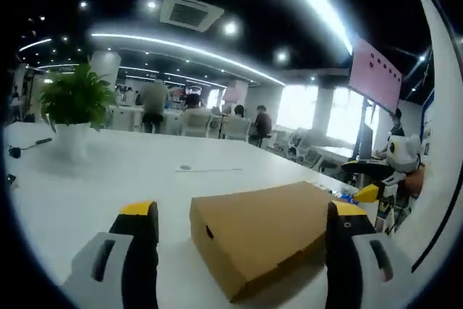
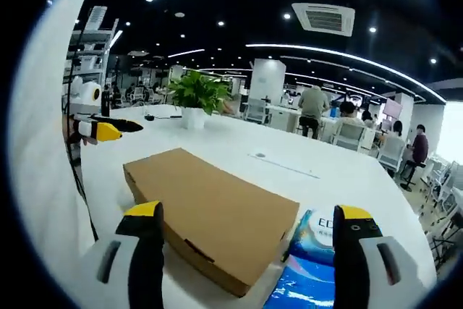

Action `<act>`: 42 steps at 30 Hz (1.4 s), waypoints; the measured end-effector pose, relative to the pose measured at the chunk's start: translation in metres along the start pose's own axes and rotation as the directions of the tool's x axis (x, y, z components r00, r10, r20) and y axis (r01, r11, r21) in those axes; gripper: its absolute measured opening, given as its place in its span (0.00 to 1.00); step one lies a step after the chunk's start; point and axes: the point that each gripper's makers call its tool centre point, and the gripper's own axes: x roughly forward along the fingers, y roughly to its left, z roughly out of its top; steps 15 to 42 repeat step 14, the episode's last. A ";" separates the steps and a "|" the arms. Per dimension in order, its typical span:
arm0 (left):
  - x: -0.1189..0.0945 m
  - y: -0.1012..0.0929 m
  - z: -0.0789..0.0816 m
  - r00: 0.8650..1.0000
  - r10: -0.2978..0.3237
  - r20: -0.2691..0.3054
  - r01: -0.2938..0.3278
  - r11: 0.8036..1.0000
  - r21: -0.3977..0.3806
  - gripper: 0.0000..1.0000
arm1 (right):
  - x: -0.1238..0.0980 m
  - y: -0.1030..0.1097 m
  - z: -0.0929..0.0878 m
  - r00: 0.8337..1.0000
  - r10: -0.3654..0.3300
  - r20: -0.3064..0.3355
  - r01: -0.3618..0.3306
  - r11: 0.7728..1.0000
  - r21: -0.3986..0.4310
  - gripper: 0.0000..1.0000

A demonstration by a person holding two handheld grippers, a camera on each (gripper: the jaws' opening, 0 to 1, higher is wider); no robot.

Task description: Operate the shoe box by opening the lid, removing the specified soft item, and placing it in the target area until the item is outside and the box remains undamaged.

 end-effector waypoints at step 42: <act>-0.008 0.005 -0.022 0.996 0.011 -0.093 -0.010 1.000 0.012 0.95 | 0.003 0.019 -0.010 0.999 -0.028 -0.044 0.026 0.998 -0.051 0.91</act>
